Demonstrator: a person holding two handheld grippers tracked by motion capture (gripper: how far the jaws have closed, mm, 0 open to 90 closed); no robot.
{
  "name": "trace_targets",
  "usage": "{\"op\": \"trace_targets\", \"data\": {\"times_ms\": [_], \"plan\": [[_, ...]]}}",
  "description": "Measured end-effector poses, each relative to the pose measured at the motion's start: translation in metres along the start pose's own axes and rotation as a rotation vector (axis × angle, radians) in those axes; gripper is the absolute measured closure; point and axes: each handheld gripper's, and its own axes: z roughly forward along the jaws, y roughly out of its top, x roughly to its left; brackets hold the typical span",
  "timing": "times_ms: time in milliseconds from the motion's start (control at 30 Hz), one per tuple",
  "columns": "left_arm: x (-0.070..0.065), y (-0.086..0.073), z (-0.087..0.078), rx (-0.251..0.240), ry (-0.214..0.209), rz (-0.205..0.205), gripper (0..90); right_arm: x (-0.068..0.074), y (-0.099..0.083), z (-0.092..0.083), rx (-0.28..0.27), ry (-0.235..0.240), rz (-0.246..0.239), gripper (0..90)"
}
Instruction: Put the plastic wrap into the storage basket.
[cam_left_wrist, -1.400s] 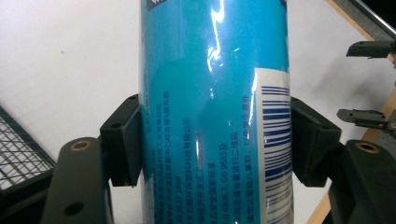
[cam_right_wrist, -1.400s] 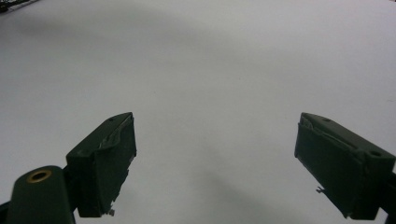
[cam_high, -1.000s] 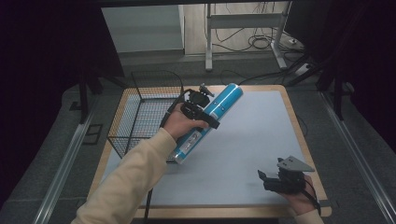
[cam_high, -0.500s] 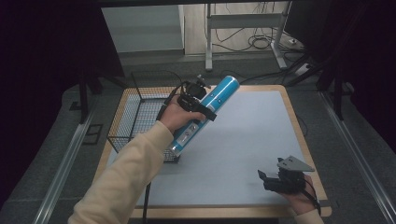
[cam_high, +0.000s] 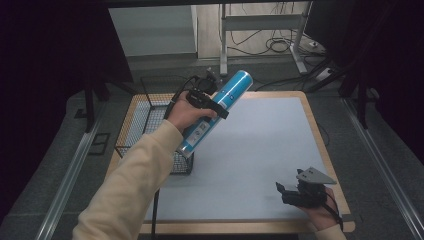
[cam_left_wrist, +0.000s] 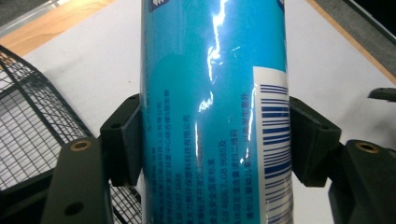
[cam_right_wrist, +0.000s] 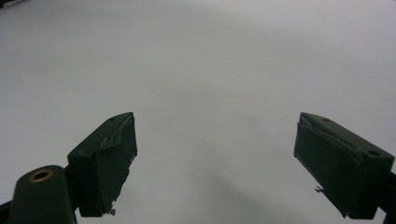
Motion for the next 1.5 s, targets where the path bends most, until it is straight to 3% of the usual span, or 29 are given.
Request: {"op": "trace_targets", "data": {"times_ms": [200,1000,1500], "plan": [[0.008,0.004,0.004,0.019,0.025,-0.005,31.4,0.000,0.000,0.000,0.002,-0.002,-0.001,13.5],[0.046,0.012,0.000,0.013,0.098,-0.061,31.4,-0.001,-0.001,0.001,-0.003,-0.020,0.006,13.5],[0.067,0.004,0.007,0.024,0.162,-0.070,31.4,-0.005,-0.001,0.001,-0.010,-0.027,0.010,13.5]]}}
